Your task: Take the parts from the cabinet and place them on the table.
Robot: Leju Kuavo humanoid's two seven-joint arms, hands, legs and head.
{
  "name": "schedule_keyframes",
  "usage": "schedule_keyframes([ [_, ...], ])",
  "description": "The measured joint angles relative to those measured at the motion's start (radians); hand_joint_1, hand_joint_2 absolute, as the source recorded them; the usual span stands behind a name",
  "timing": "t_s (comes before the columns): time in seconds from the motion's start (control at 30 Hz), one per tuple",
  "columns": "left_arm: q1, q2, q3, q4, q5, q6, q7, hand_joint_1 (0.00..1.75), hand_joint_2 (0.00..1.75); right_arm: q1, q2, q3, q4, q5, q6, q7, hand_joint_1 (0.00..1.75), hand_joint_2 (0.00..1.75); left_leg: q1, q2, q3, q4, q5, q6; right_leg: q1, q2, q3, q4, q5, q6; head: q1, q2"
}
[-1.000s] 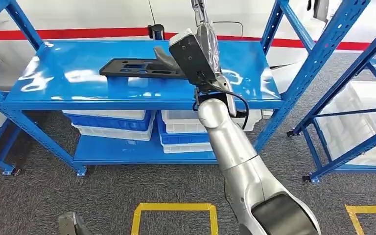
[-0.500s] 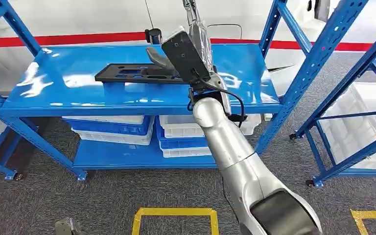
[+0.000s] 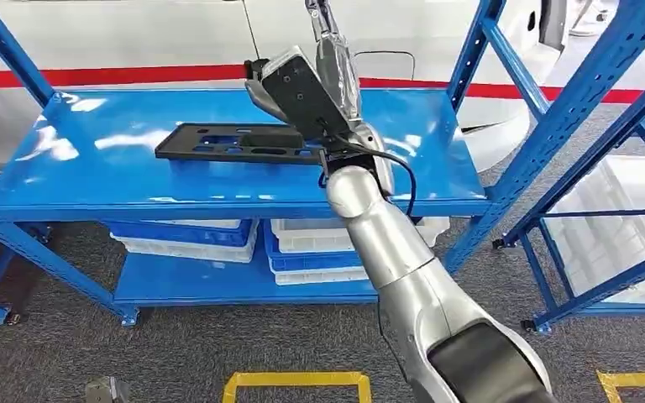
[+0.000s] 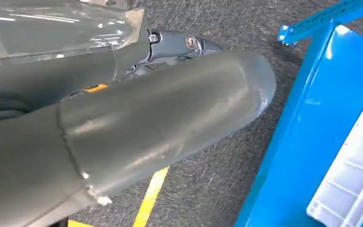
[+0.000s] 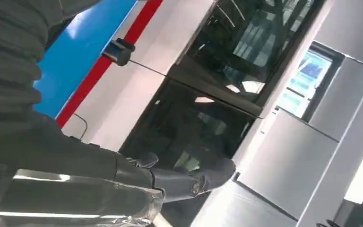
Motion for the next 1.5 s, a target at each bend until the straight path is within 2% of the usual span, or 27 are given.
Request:
schedule_keyframes([
  [0.03, 0.0, 0.0, -0.003, 0.0, 0.0, 0.0, 0.002, 0.0, 0.0, 0.004, -0.003, -0.002, 0.0, 0.002, 0.0, 0.0, 0.0, 1.75, -0.001, -0.001, 0.004, 0.0, -0.004, -0.001, 0.0, 0.0, -0.022, 0.014, 0.009, 0.005, 0.0, 0.0],
  [0.07, 0.0, -0.001, -0.003, 0.0, 0.0, 0.0, 0.002, 0.0, 0.0, 0.007, -0.005, -0.003, 0.0, 0.003, 0.0, 0.0, 0.0, 1.75, -0.001, -0.003, 0.01, 0.001, -0.008, -0.003, 0.0, 0.0, -0.016, -0.02, 0.034, 0.012, 0.0, 0.0],
  [0.1, 0.0, -0.001, -0.004, 0.0, -0.001, 0.0, 0.003, 0.0, 0.0, 0.007, -0.006, -0.003, 0.0, 0.003, 0.0, 0.0, 0.0, 1.75, -0.001, -0.004, 0.019, 0.001, -0.015, -0.005, -0.001, -0.001, 0.018, -0.105, 0.083, 0.021, 0.0, 0.0],
  [0.2, -0.001, -0.002, -0.006, 0.001, -0.002, -0.001, 0.003, 0.0, 0.0, 0.006, -0.007, -0.005, 0.0, 0.005, 0.0, 0.0, 0.0, 1.75, -0.001, -0.004, 0.035, 0.0, -0.029, -0.013, -0.001, -0.007, 0.097, -0.295, 0.172, 0.028, 0.002, 0.0],
  [0.23, -0.004, -0.002, -0.008, 0.001, -0.002, -0.001, 0.004, 0.0, 0.0, 0.005, -0.008, -0.005, 0.001, 0.006, 0.0, 0.0, 0.0, 1.75, -0.011, -0.005, 0.037, 0.008, -0.039, -0.021, 0.004, -0.008, 0.119, -0.327, 0.179, 0.02, 0.001, 0.0],
  [0.33, -0.006, -0.002, -0.017, 0.001, -0.006, 0.001, 0.005, 0.0, 0.0, 0.006, -0.01, -0.008, 0.001, 0.01, 0.0, 0.0, 0.0, 1.75, -0.004, -0.003, 0.041, 0.003, -0.048, -0.036, 0.006, -0.006, 0.113, -0.321, 0.173, -0.007, 0.0, 0.0],
  [0.4, -0.011, 0.0, -0.02, 0.0, -0.008, 0.007, 0.005, 0.0, 0.0, 0.004, -0.006, -0.009, 0.0, 0.011, 0.0, -0.002, 0.0, 1.75, 0.0, -0.001, 0.04, 0.018, -0.064, -0.048, -0.009, -0.003, 0.13, -0.332, 0.172, -0.022, -0.001, 0.0],
  [0.47, -0.013, -0.001, -0.023, 0.0, -0.009, 0.008, 0.006, 0.0, 0.0, 0.001, -0.005, -0.009, 0.0, 0.014, 0.0, -0.003, 0.0, 1.75, 0.004, 0.0, -0.018, 0.139, -0.12, -0.056, -0.009, -0.003, 0.141, -0.332, 0.164, -0.035, -0.01, 0.0],
  [0.53, -0.013, -0.001, -0.028, 0.001, -0.008, 0.008, 0.01, 0.0, 0.0, 0.006, -0.005, -0.009, 0.003, 0.014, 0.001, -0.003, 0.0, 1.75, 0.005, 0.001, -0.118, 0.299, -0.171, -0.065, -0.005, -0.002, 0.146, -0.331, 0.156, -0.043, -0.01, 0.0],
  [0.57, -0.013, 0.0, -0.029, 0.001, -0.007, 0.009, 0.013, 0.0, 0.0, 0.01, -0.005, -0.009, 0.005, 0.014, 0.002, -0.004, 0.0, 1.75, 0.006, 0.001, -0.148, 0.326, -0.162, -0.066, -0.005, 0.0, 0.15, -0.33, 0.152, -0.042, -0.009, 0.0],
  [0.6, -0.014, 0.0, -0.029, 0.001, -0.006, 0.01, 0.016, 0.0, 0.0, 0.013, -0.005, -0.009, 0.006, 0.015, 0.002, -0.005, 0.0, 1.75, 0.006, 0.001, -0.151, 0.3, -0.124, -0.065, -0.005, 0.003, 0.156, -0.329, 0.145, -0.04, -0.01, 0.0],
  [0.63, -0.014, 0.001, -0.029, 0.001, -0.005, 0.012, 0.018, 0.0, 0.0, 0.013, -0.005, -0.009, 0.006, 0.015, 0.003, -0.006, 0.0, 1.75, 0.006, 0.002, -0.13, 0.234, -0.072, -0.063, -0.005, 0.004, 0.164, -0.327, 0.139, -0.038, -0.01, 0.0],
  [0.7, -0.016, 0.002, -0.029, 0.001, -0.003, 0.013, 0.018, 0.0, 0.0, 0.012, -0.001, -0.01, 0.006, 0.016, 0.003, -0.008, 0.0, 1.75, 0.006, 0.003, -0.054, 0.046, 0.04, -0.055, -0.004, 0.005, 0.183, -0.325, 0.123, -0.031, -0.01, 0.0],
  [0.73, -0.019, 0.003, -0.03, 0.002, 0.0, 0.013, 0.019, 0.0, 0.0, 0.01, 0.001, -0.01, 0.007, 0.017, 0.003, -0.009, 0.0, 1.75, 0.001, 0.003, -0.038, 0.026, 0.018, -0.052, 0.004, 0.006, 0.184, -0.327, 0.119, -0.026, -0.007, 0.0],
  [0.83, -0.026, 0.003, -0.032, 0.002, 0.0, 0.015, 0.022, 0.0, 0.0, 0.008, 0.003, -0.01, 0.008, 0.017, 0.004, -0.009, 0.0, 1.75, -0.007, -0.001, -0.03, 0.015, 0.012, -0.034, 0.002, 0.006, 0.182, -0.331, 0.116, -0.012, -0.008, 0.0],
  [0.9, -0.026, 0.001, -0.034, 0.002, 0.0, 0.015, 0.022, 0.0, 0.0, 0.006, 0.005, -0.011, 0.007, 0.017, 0.004, -0.009, 0.0, 1.75, 0.004, 0.001, -0.014, -0.002, 0.019, -0.021, 0.004, 0.003, 0.178, -0.324, 0.106, 0.0, -0.007, 0.0],
  [0.93, -0.027, 0.001, -0.036, 0.002, 0.0, 0.015, 0.021, 0.0, 0.0, 0.002, 0.006, -0.011, 0.007, 0.018, 0.004, -0.011, 0.0, 1.75, 0.002, 0.001, -0.008, -0.005, 0.016, -0.014, 0.003, 0.001, 0.159, -0.283, 0.09, 0.0, -0.005, 0.0],
  [1.03, -0.03, 0.003, -0.037, 0.002, 0.0, 0.015, 0.021, 0.0, 0.0, 0.005, 0.001, -0.013, 0.01, 0.018, 0.004, -0.011, 0.0, 1.75, 0.001, 0.001, -0.004, -0.005, 0.008, -0.003, 0.0, 0.001, 0.012, -0.024, 0.006, -0.003, -0.002, 0.0],
  [1.07, -0.029, 0.003, -0.037, 0.002, 0.0, 0.015, 0.022, 0.0, 0.0, 0.008, -0.001, -0.014, 0.011, 0.018, 0.004, -0.011, 0.0, 1.75, 0.001, 0.0, -0.003, -0.004, 0.006, -0.003, -0.001, 0.001, -0.023, 0.023, 0.002, 0.002, -0.001, 0.0],
  [1.1, -0.028, 0.002, -0.037, 0.002, 0.0, 0.015, 0.022, 0.0, 0.0, 0.011, -0.002, -0.014, 0.012, 0.018, 0.004, -0.011, 0.0, 1.75, 0.001, -0.001, 0.001, -0.004, 0.003, -0.005, -0.001, 0.0, -0.031, 0.014, 0.018, 0.01, -0.002, 0.0],
  [1.13, -0.028, 0.002, -0.037, 0.002, 0.0, 0.015, 0.022, 0.0, 0.0, 0.011, -0.003, -0.014, 0.012, 0.018, 0.004, -0.011, 0.0, 1.75, 0.001, -0.004, 0.007, -0.003, -0.002, -0.008, -0.004, 0.0, -0.008, -0.052, 0.057, 0.02, -0.001, 0.0],
  [1.2, -0.029, 0.001, -0.037, 0.002, 0.0, 0.015, 0.021, 0.0, 0.0, 0.009, -0.002, -0.014, 0.012, 0.018, 0.004, -0.011, 0.0, 1.75, 0.003, -0.006, 0.021, 0.0, -0.015, -0.016, -0.008, -0.005, 0.08, -0.25, 0.15, 0.034, 0.0, 0.0],
  [1.23, -0.029, 0.001, -0.037, 0.002, 0.0, 0.015, 0.022, 0.0, 0.0, 0.008, -0.003, -0.015, 0.012, 0.018, 0.003, -0.011, 0.0, 1.75, -0.001, -0.006, 0.022, 0.002, -0.021, -0.023, -0.008, -0.01, 0.108, -0.32, 0.173, 0.029, 0.002, 0.0],
  [1.37, -0.029, 0.001, -0.038, 0.002, 0.002, 0.02, 0.021, 0.0, 0.0, 0.007, -0.002, -0.016, 0.013, 0.018, 0.004, -0.011, 0.0, 1.75, 0.001, -0.004, 0.029, 0.0, -0.037, -0.045, -0.001, -0.006, 0.118, -0.321, 0.167, -0.006, -0.001, 0.0],
  [1.4, -0.029, 0.004, -0.038, 0.002, 0.003, 0.021, 0.02, 0.0, 0.0, 0.005, 0.002, -0.016, 0.011, 0.018, 0.006, -0.011, 0.0, 1.75, 0.005, -0.004, 0.028, 0.005, -0.043, -0.052, -0.014, -0.004, 0.127, -0.329, 0.171, -0.014, 0.0, 0.0],
  [1.43, -0.029, 0.003, -0.038, 0.002, 0.005, 0.021, 0.018, 0.0, 0.0, 0.004, 0.004, -0.017, 0.012, 0.018, 0.007, -0.012, 0.0, 1.75, 0.004, -0.002, 0.019, 0.032, -0.059, -0.055, -0.014, -0.003, 0.133, -0.329, 0.167, -0.02, -0.004, 0.0],
  [1.5, -0.028, 0.003, -0.039, 0.002, 0.009, 0.022, 0.015, 0.0, 0.0, 0.001, 0.01, -0.017, 0.013, 0.018, 0.01, -0.013, 0.0, 1.75, 0.007, 0.0, -0.053, 0.176, -0.126, -0.063, -0.012, -0.004, 0.139, -0.329, 0.161, -0.032, -0.01, 0.0],
])
